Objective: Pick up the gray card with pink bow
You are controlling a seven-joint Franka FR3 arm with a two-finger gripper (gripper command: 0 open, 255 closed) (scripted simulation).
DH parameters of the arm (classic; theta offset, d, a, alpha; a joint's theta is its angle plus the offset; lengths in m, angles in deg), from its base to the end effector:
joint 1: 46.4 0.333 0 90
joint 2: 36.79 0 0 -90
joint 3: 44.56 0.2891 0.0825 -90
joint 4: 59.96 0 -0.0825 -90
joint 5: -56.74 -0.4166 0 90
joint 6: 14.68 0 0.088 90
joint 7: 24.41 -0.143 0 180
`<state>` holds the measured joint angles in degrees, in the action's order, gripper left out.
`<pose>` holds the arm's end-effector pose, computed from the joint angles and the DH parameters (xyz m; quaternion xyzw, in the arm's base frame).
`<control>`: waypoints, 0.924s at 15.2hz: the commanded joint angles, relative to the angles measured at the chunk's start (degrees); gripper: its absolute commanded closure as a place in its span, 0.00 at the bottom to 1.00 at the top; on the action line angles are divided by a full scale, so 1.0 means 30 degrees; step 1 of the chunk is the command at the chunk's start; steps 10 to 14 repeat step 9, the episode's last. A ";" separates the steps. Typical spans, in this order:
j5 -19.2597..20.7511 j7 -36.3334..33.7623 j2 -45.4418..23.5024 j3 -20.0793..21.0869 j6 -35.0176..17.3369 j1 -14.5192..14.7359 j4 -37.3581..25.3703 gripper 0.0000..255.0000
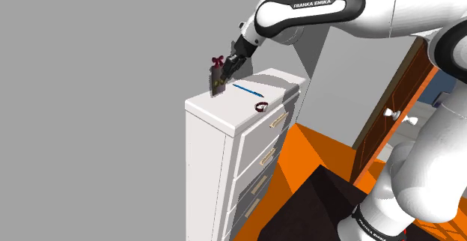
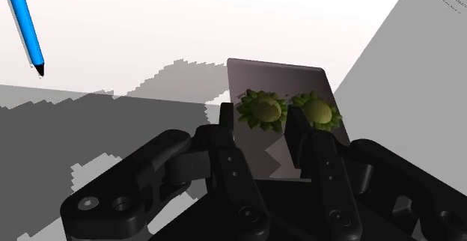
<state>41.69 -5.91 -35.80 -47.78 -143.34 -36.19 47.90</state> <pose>0.6290 0.0918 0.4833 -0.9630 -0.1552 -0.1981 0.0970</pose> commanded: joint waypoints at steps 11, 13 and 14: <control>0.0335 -0.0527 0.0093 -0.0039 0.1970 -0.0045 -0.1914 1.00; 0.0335 -0.0527 0.0093 -0.0039 0.1970 -0.0045 -0.1914 1.00; 0.0335 -0.0527 0.0093 -0.0039 0.1970 -0.0045 -0.1914 1.00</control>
